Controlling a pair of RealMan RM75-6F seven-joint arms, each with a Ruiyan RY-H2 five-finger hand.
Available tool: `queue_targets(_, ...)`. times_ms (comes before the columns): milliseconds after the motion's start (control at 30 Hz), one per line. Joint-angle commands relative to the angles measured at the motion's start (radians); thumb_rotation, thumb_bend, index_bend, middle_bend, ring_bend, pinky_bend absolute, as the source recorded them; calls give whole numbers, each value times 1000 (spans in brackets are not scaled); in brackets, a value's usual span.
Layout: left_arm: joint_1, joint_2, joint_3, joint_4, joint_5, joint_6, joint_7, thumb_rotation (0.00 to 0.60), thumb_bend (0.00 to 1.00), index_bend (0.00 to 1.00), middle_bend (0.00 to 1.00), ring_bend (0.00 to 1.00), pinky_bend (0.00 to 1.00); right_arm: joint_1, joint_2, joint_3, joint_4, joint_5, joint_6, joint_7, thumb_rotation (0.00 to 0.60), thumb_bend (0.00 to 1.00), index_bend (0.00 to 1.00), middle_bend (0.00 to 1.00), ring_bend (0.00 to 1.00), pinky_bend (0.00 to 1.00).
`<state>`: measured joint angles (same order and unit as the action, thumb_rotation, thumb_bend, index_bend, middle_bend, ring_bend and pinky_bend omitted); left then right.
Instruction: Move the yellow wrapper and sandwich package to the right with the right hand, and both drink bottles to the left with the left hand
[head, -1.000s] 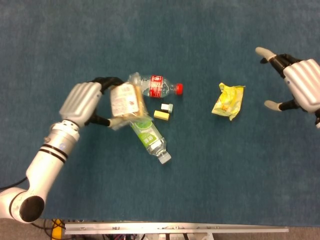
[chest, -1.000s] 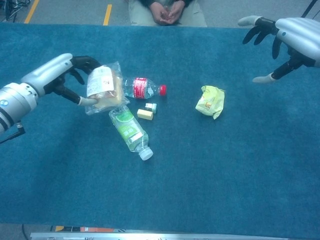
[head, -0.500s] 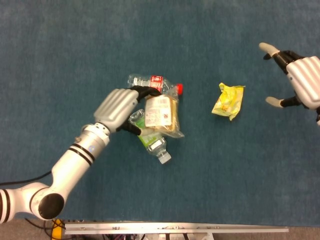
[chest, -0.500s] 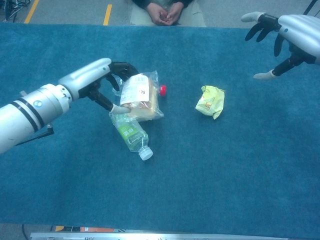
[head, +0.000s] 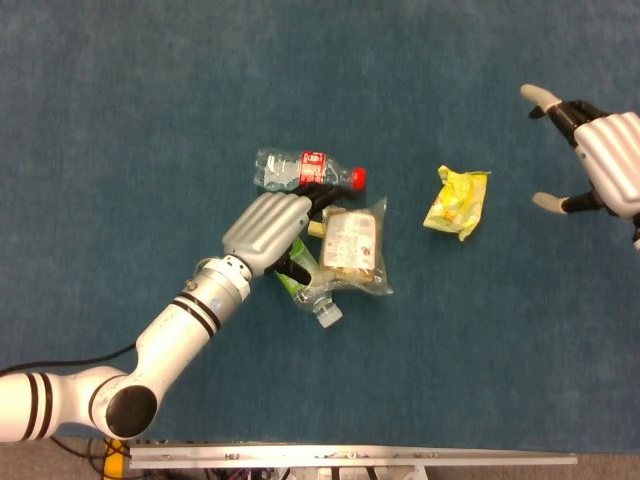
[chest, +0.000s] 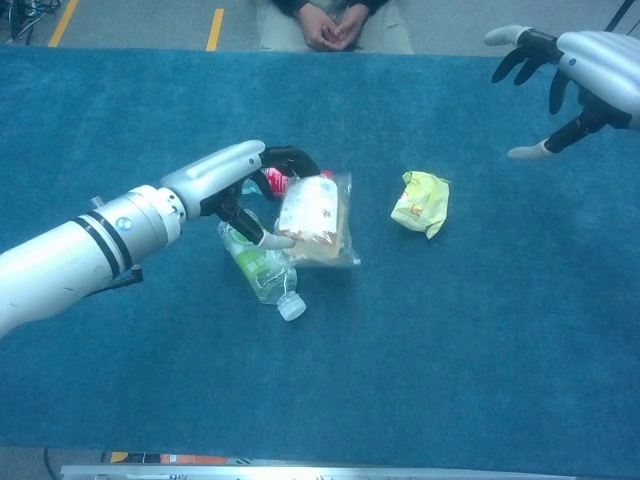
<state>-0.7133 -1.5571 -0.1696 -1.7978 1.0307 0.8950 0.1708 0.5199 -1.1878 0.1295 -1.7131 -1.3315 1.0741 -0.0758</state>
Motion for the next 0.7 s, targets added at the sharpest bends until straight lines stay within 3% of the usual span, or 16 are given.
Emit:
queue_targets(33,-5,3,5,6,-9,-1,10,585,171,2,15,0,159,-1,1,0,0,0,1,1,600,51,77,308,286,525)
queue_targets(167,-5,24,8,1,-18,10,17,547,171,0,0,0,126,-2,2,1,2,-1,1,4,600,51,76,308,286,525)
queue_targets(433,31,102,36,-10,1,84,56,557,172,0,0,0,126,6,5,-6,-9,-39,-5,18,600,52,76,308,286,524)
queue_targets(700,103,227,62,-39,11,170,57,578,171,0,0,0,127,35,7,-36,-21,-167,-18,29,600,3,76,308,282,504)
